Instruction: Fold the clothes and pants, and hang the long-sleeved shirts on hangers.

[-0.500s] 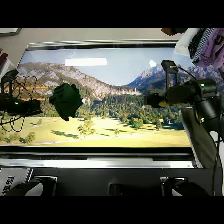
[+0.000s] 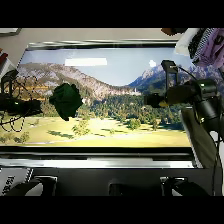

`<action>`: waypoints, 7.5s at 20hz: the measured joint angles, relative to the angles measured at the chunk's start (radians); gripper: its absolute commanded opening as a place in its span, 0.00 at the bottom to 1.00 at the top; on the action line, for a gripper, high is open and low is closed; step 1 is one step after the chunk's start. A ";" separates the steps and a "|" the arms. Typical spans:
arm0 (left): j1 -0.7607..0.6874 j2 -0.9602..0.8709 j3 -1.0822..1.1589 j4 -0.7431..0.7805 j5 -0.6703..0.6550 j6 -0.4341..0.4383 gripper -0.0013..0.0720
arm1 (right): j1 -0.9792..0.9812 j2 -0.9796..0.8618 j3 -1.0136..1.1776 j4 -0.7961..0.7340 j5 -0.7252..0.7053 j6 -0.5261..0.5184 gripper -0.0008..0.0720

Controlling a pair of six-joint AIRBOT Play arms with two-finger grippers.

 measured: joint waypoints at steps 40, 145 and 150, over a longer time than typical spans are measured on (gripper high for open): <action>-0.177 -0.517 0.130 -0.460 0.449 0.104 0.05 | 0.000 0.041 0.000 -0.055 -0.102 0.155 0.21; -0.159 -0.494 0.061 -0.105 0.323 -0.233 0.05 | -0.302 -0.583 0.364 0.367 -0.042 0.088 0.72; -0.140 -0.491 0.061 -0.105 0.299 -0.225 0.05 | -0.482 -0.471 0.237 0.305 -0.218 -0.032 0.77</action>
